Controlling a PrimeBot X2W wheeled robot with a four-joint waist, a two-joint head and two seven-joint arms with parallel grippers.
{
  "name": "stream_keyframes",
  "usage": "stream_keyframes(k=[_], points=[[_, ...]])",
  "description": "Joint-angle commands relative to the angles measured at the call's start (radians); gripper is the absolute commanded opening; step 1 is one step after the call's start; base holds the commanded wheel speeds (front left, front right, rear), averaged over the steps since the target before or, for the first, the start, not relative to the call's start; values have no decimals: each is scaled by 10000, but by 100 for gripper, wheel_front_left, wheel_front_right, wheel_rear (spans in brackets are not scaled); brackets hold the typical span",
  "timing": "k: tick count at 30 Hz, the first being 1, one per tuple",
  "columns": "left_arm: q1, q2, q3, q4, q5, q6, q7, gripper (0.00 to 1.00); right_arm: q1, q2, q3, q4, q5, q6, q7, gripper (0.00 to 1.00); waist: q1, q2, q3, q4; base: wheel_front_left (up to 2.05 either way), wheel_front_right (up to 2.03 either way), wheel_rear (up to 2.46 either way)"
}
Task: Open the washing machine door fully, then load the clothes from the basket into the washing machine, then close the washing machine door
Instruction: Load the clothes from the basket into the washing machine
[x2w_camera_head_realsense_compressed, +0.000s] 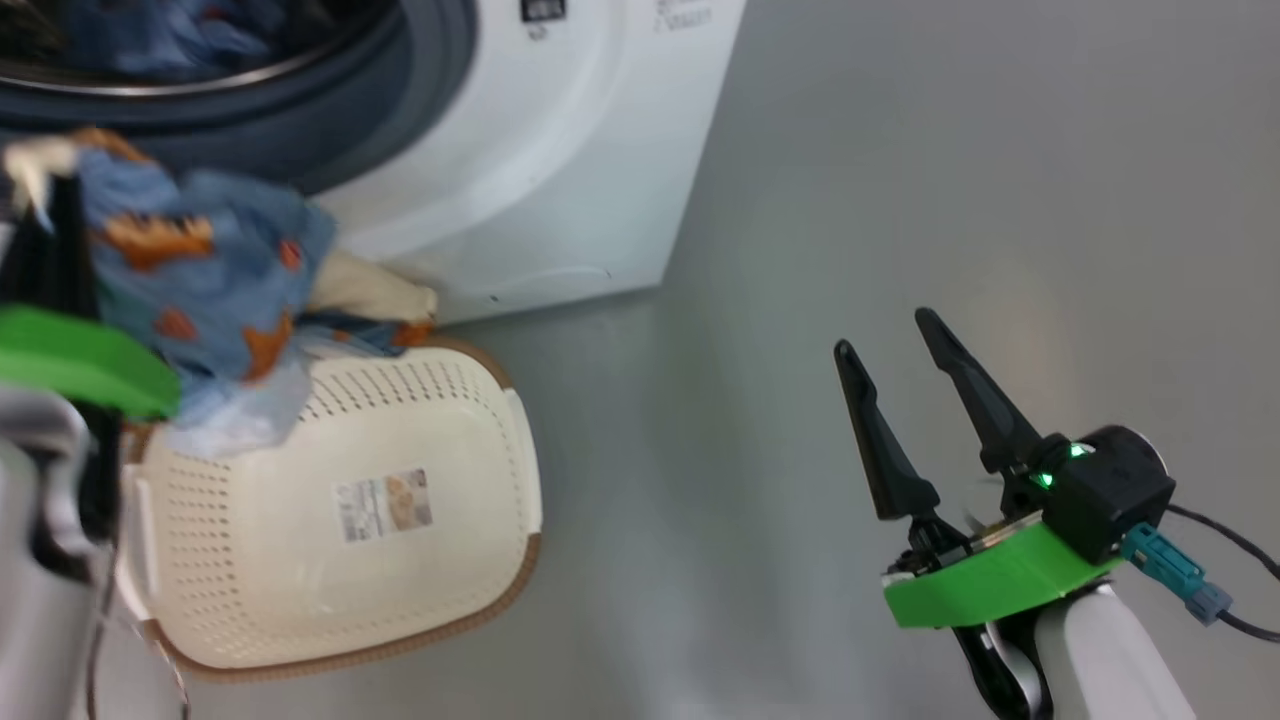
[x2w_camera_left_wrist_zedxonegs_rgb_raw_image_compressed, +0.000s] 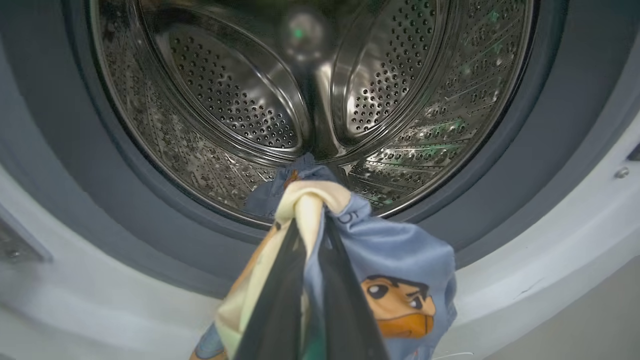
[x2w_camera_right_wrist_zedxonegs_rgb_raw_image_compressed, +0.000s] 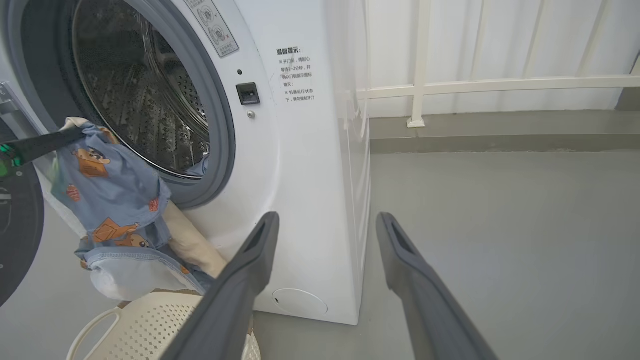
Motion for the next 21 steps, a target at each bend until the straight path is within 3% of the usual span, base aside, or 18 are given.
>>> stream_keyframes(k=[1, 10, 21], points=[[-491, 552, 435, -158, -93, -103, 107, 0, -157, 15, 323, -158, 117, 16, -111, 100, 0, 0, 898, -667, 0, 0, 0], [-2772, 1444, 414, 625, -358, -555, 2113, 0, -837, 15, 790, 467, 723, 16, -640, 100, 0, 0, 1819, -1421, 0, 0, 0], [-4934, 2549, 350, 1678, -181, -704, 3841, 0, -1248, 15, 1311, 602, 1441, 16, -747, 100, 0, 0, 2548, -2356, 0, 0, 0]])
